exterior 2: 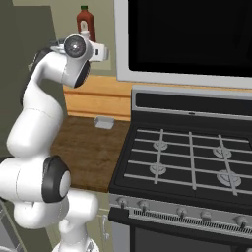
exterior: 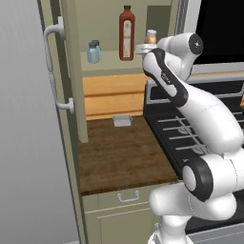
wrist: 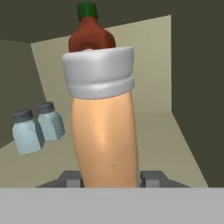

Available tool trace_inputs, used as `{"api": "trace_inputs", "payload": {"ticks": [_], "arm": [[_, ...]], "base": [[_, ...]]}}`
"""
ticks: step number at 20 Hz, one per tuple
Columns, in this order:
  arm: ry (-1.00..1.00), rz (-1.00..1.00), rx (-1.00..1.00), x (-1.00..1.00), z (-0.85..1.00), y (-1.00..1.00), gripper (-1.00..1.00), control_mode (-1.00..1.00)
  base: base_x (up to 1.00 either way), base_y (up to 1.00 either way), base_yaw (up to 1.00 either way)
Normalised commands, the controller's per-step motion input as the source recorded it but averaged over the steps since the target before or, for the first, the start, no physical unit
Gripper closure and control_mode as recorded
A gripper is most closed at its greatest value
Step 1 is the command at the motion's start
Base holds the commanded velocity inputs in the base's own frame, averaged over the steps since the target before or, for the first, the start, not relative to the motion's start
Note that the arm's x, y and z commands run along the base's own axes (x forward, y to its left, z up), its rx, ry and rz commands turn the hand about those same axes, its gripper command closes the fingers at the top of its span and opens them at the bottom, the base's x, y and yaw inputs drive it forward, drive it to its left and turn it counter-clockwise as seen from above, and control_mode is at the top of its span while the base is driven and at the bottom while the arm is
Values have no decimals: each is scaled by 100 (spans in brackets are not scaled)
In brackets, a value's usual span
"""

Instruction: Put the shaker and condiment bottle from the counter next to their counterparts in the cabinet.

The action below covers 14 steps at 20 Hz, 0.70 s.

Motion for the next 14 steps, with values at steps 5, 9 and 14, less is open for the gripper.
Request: {"api": "trace_inputs", "payload": {"ticks": [5, 9, 14], "arm": [[0, 0, 0, 15, -3, 0, 100, -100], [0, 0, 0, 28, -15, 0, 100, -100], [0, 0, 0, 24, -17, 0, 100, -100]], "base": [[0, 0, 0], [0, 0, 0], [0, 0, 0]]}}
